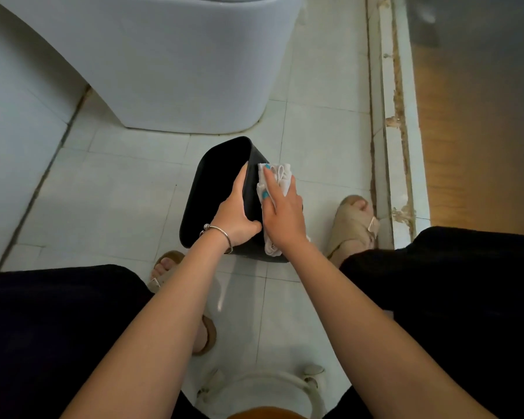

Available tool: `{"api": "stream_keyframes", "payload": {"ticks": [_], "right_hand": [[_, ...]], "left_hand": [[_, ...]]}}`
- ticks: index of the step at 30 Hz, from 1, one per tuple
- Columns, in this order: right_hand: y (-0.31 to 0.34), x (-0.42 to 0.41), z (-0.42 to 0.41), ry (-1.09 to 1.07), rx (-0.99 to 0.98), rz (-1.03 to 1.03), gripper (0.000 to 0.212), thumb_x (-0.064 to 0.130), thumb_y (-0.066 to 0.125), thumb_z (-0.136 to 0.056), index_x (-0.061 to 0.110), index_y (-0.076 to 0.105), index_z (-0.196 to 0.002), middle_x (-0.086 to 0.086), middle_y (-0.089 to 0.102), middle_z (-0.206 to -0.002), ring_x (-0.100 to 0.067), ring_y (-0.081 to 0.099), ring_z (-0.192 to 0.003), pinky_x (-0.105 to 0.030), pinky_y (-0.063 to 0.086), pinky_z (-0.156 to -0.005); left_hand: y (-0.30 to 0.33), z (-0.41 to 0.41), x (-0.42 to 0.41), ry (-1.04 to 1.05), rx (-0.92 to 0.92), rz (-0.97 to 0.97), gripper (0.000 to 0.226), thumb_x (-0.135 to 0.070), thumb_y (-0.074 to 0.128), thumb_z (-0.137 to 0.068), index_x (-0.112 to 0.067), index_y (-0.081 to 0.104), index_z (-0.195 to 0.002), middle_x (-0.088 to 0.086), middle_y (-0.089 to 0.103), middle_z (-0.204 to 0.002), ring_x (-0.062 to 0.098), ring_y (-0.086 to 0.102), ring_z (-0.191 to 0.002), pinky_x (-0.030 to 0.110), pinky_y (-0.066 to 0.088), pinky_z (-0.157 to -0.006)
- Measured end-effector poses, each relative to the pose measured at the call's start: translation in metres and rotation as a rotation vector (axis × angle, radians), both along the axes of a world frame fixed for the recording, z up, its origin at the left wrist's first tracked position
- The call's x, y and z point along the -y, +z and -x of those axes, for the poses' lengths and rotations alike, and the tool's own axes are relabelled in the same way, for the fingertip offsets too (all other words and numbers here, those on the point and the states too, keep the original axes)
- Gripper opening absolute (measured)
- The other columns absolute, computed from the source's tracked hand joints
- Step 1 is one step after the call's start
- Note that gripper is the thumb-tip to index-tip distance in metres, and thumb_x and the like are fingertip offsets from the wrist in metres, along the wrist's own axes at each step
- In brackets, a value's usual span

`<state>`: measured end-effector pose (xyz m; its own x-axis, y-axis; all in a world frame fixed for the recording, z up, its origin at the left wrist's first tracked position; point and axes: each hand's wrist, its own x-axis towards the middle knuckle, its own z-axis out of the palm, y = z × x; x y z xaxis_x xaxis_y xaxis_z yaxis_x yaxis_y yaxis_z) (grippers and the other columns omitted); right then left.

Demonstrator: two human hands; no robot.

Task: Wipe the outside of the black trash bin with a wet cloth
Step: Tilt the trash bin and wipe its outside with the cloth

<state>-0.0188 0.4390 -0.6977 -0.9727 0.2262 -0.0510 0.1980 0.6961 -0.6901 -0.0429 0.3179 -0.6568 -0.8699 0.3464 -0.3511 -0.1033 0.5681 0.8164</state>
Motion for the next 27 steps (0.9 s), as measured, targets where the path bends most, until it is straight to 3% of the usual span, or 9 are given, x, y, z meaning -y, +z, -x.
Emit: {"api": "stream_keyframes", "payload": {"ticks": [8, 13, 17, 27], "right_hand": [[0.002, -0.002, 0.003, 0.018, 0.009, -0.050, 0.059, 0.018, 0.040, -0.099, 0.041, 0.026, -0.151, -0.013, 0.028, -0.150, -0.027, 0.044, -0.096, -0.037, 0.045, -0.084], [0.003, -0.005, 0.002, 0.040, 0.039, -0.048, 0.061, 0.019, 0.041, -0.099, 0.043, 0.023, -0.151, -0.012, 0.027, -0.149, -0.029, 0.044, -0.096, -0.043, 0.049, -0.084], [0.001, -0.009, 0.002, 0.042, 0.032, -0.046, 0.060, 0.021, 0.042, -0.099, 0.042, 0.022, -0.152, -0.012, 0.026, -0.149, -0.027, 0.043, -0.093, -0.043, 0.050, -0.082], [0.005, 0.002, 0.006, 0.042, 0.052, -0.031, 0.059, 0.021, 0.040, -0.100, 0.045, 0.024, -0.151, -0.009, 0.026, -0.149, -0.026, 0.041, -0.093, -0.042, 0.049, -0.084]], "left_hand": [[-0.003, 0.000, -0.002, 0.046, -0.002, -0.018, 0.114, -0.001, 0.071, -0.072, -0.037, -0.002, -0.151, 0.000, 0.042, -0.144, 0.018, 0.055, -0.114, 0.034, 0.051, -0.092], [-0.003, -0.002, -0.004, 0.066, 0.001, -0.018, 0.114, 0.001, 0.072, -0.072, -0.036, 0.000, -0.152, -0.003, 0.040, -0.144, 0.010, 0.049, -0.116, 0.026, 0.046, -0.092], [-0.001, -0.003, -0.007, 0.066, -0.003, -0.001, 0.115, 0.002, 0.072, -0.071, -0.034, 0.000, -0.152, -0.002, 0.036, -0.148, 0.014, 0.046, -0.123, 0.029, 0.045, -0.096], [-0.006, -0.002, 0.004, 0.093, 0.019, -0.036, 0.115, 0.003, 0.072, -0.071, -0.037, -0.001, -0.152, -0.015, 0.035, -0.140, 0.006, 0.043, -0.119, 0.017, 0.041, -0.087]]}}
